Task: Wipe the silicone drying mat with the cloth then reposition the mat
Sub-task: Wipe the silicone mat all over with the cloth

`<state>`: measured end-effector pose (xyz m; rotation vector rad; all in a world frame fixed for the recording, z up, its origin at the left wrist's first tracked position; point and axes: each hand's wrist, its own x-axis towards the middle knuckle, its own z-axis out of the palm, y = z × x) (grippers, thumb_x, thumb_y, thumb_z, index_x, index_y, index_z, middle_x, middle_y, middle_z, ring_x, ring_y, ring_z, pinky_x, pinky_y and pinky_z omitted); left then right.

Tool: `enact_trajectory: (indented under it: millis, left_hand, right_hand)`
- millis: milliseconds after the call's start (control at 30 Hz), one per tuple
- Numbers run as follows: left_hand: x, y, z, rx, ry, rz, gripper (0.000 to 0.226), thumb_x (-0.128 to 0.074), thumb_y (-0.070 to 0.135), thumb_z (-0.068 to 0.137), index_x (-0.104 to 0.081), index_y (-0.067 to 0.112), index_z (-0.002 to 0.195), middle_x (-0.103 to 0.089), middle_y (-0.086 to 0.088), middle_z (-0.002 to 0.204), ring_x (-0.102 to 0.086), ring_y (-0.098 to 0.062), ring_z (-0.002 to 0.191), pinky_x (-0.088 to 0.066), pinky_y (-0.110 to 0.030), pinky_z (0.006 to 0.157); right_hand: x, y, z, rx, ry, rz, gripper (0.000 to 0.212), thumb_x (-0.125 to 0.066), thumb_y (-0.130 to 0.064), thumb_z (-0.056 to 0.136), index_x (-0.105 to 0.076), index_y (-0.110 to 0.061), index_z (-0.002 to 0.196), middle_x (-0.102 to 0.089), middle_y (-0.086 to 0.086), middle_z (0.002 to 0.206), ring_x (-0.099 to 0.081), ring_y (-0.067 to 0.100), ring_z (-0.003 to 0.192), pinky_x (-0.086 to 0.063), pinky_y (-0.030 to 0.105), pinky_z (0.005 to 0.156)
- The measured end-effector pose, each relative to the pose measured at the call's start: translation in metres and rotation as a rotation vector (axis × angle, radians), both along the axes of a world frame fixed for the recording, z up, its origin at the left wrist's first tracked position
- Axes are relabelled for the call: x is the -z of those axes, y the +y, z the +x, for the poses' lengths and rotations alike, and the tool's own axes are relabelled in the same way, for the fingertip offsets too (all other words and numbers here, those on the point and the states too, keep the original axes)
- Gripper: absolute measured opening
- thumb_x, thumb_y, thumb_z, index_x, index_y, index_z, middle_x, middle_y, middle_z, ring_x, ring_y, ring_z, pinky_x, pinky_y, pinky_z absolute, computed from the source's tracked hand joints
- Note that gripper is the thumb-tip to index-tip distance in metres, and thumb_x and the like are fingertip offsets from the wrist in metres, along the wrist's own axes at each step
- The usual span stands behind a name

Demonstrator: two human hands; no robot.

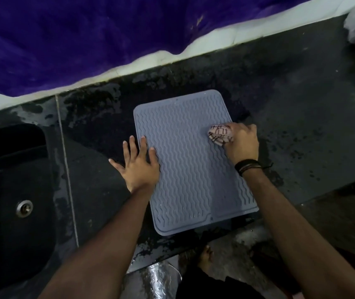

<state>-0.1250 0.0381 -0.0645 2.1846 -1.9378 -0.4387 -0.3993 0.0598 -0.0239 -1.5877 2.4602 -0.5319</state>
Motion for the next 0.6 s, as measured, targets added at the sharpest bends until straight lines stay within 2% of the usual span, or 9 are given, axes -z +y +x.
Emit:
enact_trajectory:
  millis: [67,167,267,333,400,467,533,600]
  left_hand:
    - [0.0,0.001,0.0,0.002,0.006,-0.001,0.054,-0.024,0.053,0.106,-0.028,0.038,0.158,-0.015,0.004,0.169,-0.001,-0.018,0.157,0.012,-0.07,0.116]
    - [-0.002,0.0,-0.001,-0.002,0.002,0.009,0.054,-0.025,0.053,0.106,-0.03,0.038,0.157,-0.015,0.005,0.169,0.0,-0.017,0.157,0.01,-0.07,0.116]
    - [0.001,0.0,0.0,0.008,-0.039,0.009,0.051,-0.036,0.044,0.104,-0.04,0.033,0.153,-0.015,0.006,0.169,-0.002,-0.017,0.157,0.007,-0.071,0.116]
    - [0.004,0.0,0.001,0.014,-0.039,-0.007,0.051,-0.039,0.041,0.102,-0.043,0.031,0.152,-0.016,0.005,0.169,-0.004,-0.018,0.157,0.006,-0.071,0.116]
    - [0.005,-0.001,0.001,0.005,-0.027,-0.012,0.052,-0.031,0.048,0.104,-0.035,0.037,0.155,-0.017,0.005,0.169,-0.003,-0.017,0.157,0.007,-0.071,0.117]
    - [0.007,-0.002,0.0,-0.009,-0.019,-0.005,0.054,-0.023,0.053,0.105,-0.028,0.04,0.157,-0.017,0.006,0.169,-0.002,-0.016,0.157,0.011,-0.07,0.117]
    - [0.007,-0.002,0.001,-0.013,-0.02,-0.006,0.054,-0.021,0.055,0.105,-0.026,0.041,0.158,-0.015,0.007,0.169,0.0,-0.016,0.157,0.012,-0.068,0.116]
    - [0.008,-0.002,0.001,-0.016,-0.02,-0.005,0.055,-0.019,0.056,0.105,-0.025,0.042,0.158,-0.014,0.008,0.169,0.0,-0.015,0.157,0.013,-0.068,0.116]
  right_hand:
    - [-0.004,-0.015,0.022,-0.025,-0.016,-0.037,0.04,-0.062,0.002,0.076,-0.067,-0.011,0.113,-0.068,0.01,0.107,-0.054,0.029,0.1,-0.043,0.032,0.084]
    - [-0.009,-0.039,0.081,-0.254,-0.06,-0.098,0.038,-0.063,-0.003,0.076,-0.069,-0.016,0.111,-0.071,0.003,0.109,-0.062,0.022,0.1,-0.037,0.03,0.097]
    - [-0.005,-0.048,0.14,-0.449,-0.13,-0.045,0.042,-0.063,-0.005,0.075,-0.066,-0.017,0.115,-0.068,0.003,0.116,-0.056,0.024,0.108,-0.043,0.035,0.099]
    - [0.001,-0.047,0.144,-0.524,-0.111,0.011,0.044,-0.062,-0.009,0.079,-0.062,-0.018,0.122,-0.063,0.001,0.124,-0.05,0.025,0.116,-0.044,0.037,0.1]
    - [0.004,-0.048,0.116,-0.524,-0.061,-0.003,0.043,-0.066,-0.013,0.078,-0.064,-0.019,0.121,-0.066,0.0,0.123,-0.054,0.023,0.114,-0.039,0.034,0.104]
    - [0.006,-0.051,0.073,-0.452,-0.01,-0.005,0.044,-0.068,-0.009,0.073,-0.068,-0.021,0.116,-0.069,-0.001,0.117,-0.06,0.02,0.108,-0.035,0.029,0.104]
    - [0.007,-0.055,0.03,-0.335,0.026,0.029,0.051,-0.065,-0.004,0.071,-0.067,-0.021,0.119,-0.069,-0.002,0.118,-0.058,0.021,0.108,-0.04,0.029,0.1]
    - [0.008,-0.058,0.003,-0.186,0.032,0.031,0.052,-0.063,0.001,0.071,-0.066,-0.017,0.12,-0.068,0.004,0.115,-0.053,0.028,0.105,-0.048,0.032,0.087]
